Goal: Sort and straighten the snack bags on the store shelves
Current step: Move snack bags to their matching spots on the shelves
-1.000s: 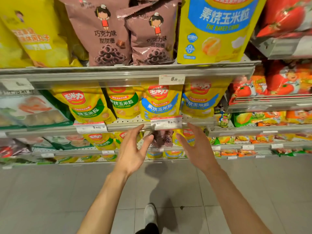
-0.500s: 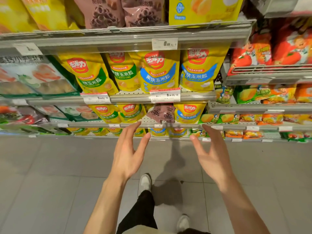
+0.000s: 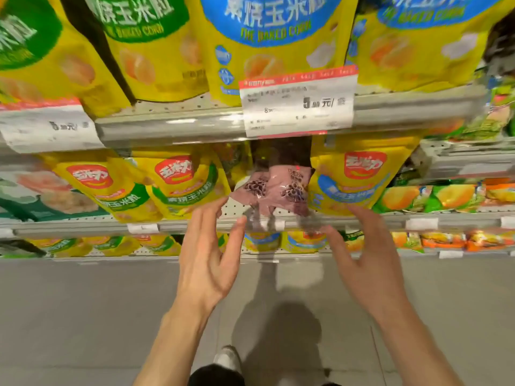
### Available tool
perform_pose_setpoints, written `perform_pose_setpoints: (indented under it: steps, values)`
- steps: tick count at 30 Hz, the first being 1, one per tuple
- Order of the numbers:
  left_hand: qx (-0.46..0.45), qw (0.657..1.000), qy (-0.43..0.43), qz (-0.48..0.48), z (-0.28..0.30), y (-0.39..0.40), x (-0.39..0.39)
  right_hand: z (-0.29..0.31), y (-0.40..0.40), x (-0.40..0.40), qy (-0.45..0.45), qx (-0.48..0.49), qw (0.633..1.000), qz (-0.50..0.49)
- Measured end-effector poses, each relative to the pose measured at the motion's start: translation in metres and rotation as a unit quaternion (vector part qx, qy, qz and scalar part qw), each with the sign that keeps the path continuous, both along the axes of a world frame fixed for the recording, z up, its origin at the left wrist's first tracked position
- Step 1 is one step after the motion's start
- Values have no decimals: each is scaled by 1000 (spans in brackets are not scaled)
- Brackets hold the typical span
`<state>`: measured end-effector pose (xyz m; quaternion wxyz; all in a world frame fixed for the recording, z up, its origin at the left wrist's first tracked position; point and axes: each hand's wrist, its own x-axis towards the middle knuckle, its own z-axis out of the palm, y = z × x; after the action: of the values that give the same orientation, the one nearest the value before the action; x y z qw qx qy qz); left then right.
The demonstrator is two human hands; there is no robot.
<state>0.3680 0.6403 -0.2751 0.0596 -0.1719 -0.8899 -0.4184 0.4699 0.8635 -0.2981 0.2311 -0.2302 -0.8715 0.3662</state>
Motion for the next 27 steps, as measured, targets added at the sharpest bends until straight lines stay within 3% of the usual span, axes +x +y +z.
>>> perform_pose_setpoints:
  steps: [5,9,13,19,27]
  values:
    - [-6,1000,12,-4,-107,29,-60,-114,11,-65,68,43,997,8]
    - [6,999,33,-6,-146,61,-94,-162,18,-110,91,39,995,10]
    - [-9,997,70,5,-145,94,-115,-172,24,-131,62,22,998,9]
    - [8,1000,-7,-27,-139,122,-117,-165,31,-134,33,-86,996,21]
    - [204,976,-81,-10,-134,105,-110,-152,20,-131,96,-195,974,58]
